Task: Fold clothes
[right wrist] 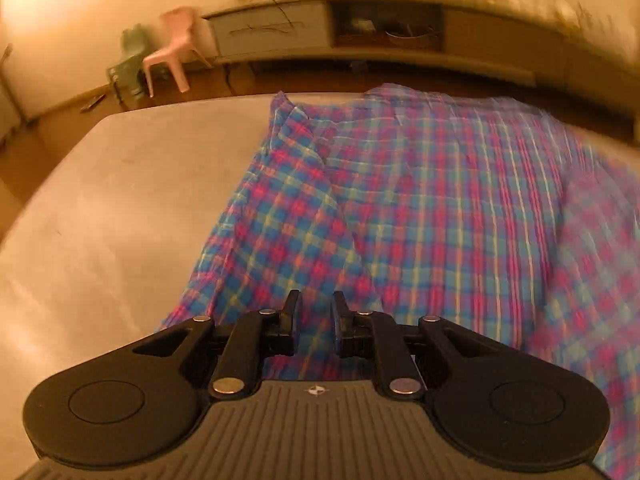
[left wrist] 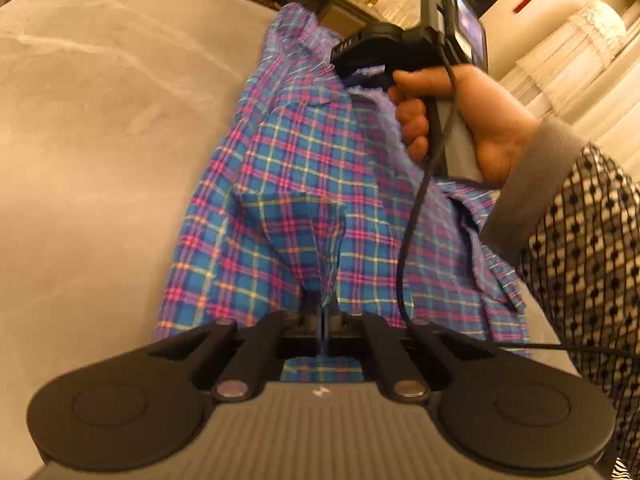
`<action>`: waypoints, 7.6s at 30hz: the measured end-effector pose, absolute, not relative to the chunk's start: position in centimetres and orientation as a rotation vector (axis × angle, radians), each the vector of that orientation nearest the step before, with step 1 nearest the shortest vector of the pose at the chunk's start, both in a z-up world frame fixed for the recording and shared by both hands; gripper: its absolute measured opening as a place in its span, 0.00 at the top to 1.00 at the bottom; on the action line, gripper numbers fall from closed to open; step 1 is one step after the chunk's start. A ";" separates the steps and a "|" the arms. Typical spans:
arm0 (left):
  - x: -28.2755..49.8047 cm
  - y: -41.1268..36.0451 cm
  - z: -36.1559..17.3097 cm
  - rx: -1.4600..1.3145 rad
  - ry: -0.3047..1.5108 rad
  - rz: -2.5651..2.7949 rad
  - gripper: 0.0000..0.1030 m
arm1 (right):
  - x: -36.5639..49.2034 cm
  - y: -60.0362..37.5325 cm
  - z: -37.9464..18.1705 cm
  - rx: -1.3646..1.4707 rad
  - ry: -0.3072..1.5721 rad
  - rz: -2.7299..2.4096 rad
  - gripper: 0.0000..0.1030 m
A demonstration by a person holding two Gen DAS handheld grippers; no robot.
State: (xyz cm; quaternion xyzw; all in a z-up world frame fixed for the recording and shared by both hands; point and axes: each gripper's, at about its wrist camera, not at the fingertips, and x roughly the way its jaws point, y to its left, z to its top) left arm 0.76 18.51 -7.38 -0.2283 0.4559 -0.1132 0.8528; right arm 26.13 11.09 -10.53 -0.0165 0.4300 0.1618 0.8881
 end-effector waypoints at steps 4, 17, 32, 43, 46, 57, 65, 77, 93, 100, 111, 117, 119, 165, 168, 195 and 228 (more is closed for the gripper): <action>0.1 18.5 -7.0 -0.444 0.973 -0.230 0.99 | 26.5 13.3 -10.9 -0.202 0.862 0.393 0.85; -1.7 17.9 -3.1 -0.324 0.863 -0.291 0.92 | 18.4 11.6 -10.9 -0.194 0.849 0.546 0.84; -3.6 16.7 0.3 -0.051 0.707 -0.469 0.69 | 0.9 -5.4 -7.1 -0.078 0.780 0.460 0.52; -4.6 17.7 -4.3 -0.071 0.865 -0.310 0.58 | -6.6 -11.3 -9.7 -0.041 0.744 0.389 0.46; -6.9 19.6 -4.3 -0.143 0.883 -0.233 0.36 | -8.6 -14.6 -9.3 0.014 0.738 0.313 0.22; -10.5 18.0 -6.2 -0.061 0.980 -0.258 0.97 | -13.2 -12.4 -11.0 -0.162 0.836 0.452 0.83; -0.6 21.8 1.3 -0.434 0.860 -0.437 0.98 | -7.2 -16.5 -2.6 0.049 0.747 0.603 0.97; 15.6 26.2 -2.4 -0.781 0.738 -0.130 0.47 | 11.4 -25.1 -5.1 0.587 0.766 0.361 0.44; 13.8 19.8 -4.9 -0.258 0.878 -0.127 0.88 | 11.6 -20.6 -5.5 0.175 0.703 0.451 0.45; 16.6 18.5 -4.6 -0.141 0.864 -0.133 0.49 | 15.1 -16.4 -5.6 0.037 0.688 0.422 0.78; 18.6 20.8 -5.8 -0.290 0.854 -0.157 0.38 | 18.9 -21.5 -7.5 0.560 0.868 0.480 0.97; 20.8 19.4 -6.2 -0.244 0.856 -0.222 0.98 | 18.7 -21.2 -7.2 0.549 0.880 0.458 0.97; 20.3 19.8 -5.2 -0.361 0.786 -0.349 0.99 | 18.6 -21.2 -7.3 0.555 0.884 0.449 0.97; 8.0 18.9 -2.4 -0.018 0.824 -0.054 0.64 | 12.2 -13.2 -2.9 -0.031 0.822 0.551 0.85; 8.4 20.0 -3.6 -0.038 0.865 -0.019 0.63 | 13.3 -13.2 -5.9 -0.049 0.876 0.505 0.85; 6.2 15.0 -6.6 -0.194 0.891 -0.440 0.84 | 36.8 -3.4 -4.2 -0.139 0.892 0.434 0.94; 1.3 26.9 -6.1 -0.828 0.722 -0.066 0.75 | -7.5 -8.5 -0.5 0.051 0.656 0.597 0.50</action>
